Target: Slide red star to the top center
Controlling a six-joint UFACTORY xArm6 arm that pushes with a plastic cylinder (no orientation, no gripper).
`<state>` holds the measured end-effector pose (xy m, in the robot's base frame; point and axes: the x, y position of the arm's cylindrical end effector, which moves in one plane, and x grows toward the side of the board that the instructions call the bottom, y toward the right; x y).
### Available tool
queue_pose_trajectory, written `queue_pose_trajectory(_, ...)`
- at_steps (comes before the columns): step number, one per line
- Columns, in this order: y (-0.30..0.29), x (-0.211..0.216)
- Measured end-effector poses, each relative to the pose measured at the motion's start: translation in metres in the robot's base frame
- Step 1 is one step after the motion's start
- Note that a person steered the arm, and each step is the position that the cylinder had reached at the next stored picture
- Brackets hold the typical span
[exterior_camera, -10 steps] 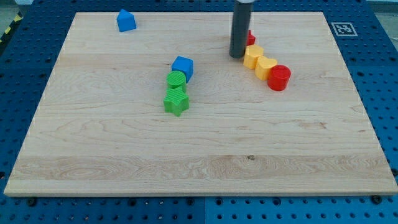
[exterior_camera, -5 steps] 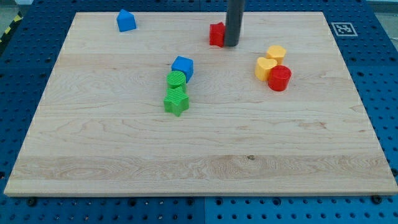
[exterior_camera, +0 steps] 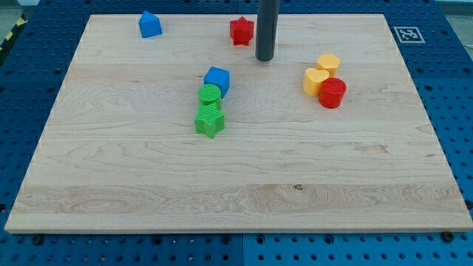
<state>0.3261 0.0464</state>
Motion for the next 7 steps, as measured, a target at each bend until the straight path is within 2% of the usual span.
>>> queue_pose_trajectory(3, -0.022, -0.002)
queue_pose_trajectory(5, -0.038, -0.048)
queue_pose_trajectory(7, -0.038, -0.075)
